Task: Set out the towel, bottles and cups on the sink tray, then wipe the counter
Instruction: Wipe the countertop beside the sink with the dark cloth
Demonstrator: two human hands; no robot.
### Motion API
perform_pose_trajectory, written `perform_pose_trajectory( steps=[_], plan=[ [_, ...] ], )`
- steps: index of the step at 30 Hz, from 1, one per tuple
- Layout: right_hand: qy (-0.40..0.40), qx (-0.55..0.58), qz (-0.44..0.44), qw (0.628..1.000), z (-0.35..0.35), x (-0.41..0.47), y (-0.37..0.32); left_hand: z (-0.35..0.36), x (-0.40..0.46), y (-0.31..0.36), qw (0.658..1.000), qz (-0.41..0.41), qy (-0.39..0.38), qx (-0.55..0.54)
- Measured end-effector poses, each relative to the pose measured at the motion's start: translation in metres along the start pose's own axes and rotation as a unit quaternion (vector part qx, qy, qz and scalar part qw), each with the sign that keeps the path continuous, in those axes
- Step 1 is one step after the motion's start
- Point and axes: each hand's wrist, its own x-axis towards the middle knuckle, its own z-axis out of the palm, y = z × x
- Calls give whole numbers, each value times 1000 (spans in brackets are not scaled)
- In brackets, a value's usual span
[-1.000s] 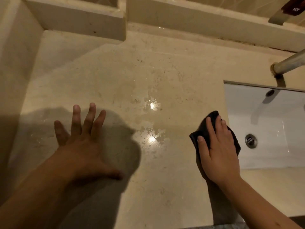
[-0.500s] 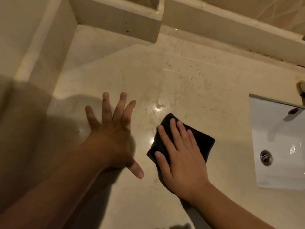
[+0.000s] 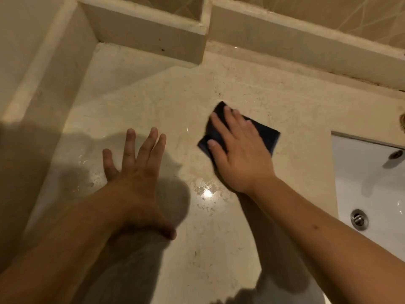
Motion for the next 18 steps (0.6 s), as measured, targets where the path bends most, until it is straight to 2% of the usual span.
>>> perform_pose_trajectory(
  steps=[5,8,15,18],
  plan=[
    [39,5,126,991,-9,-47,75,-4,-1,10,1000,-23,-10,19],
    [50,5,176,983,-11,-85,98,-7,0,13,999,-37,-33,22],
    [42,16,235,971,0,-135,66,-8,0,15,997,-43,-60,14],
    [27,6,198,980,6,-129,34,-5,2,14,997,-36,-60,24]
  ],
)
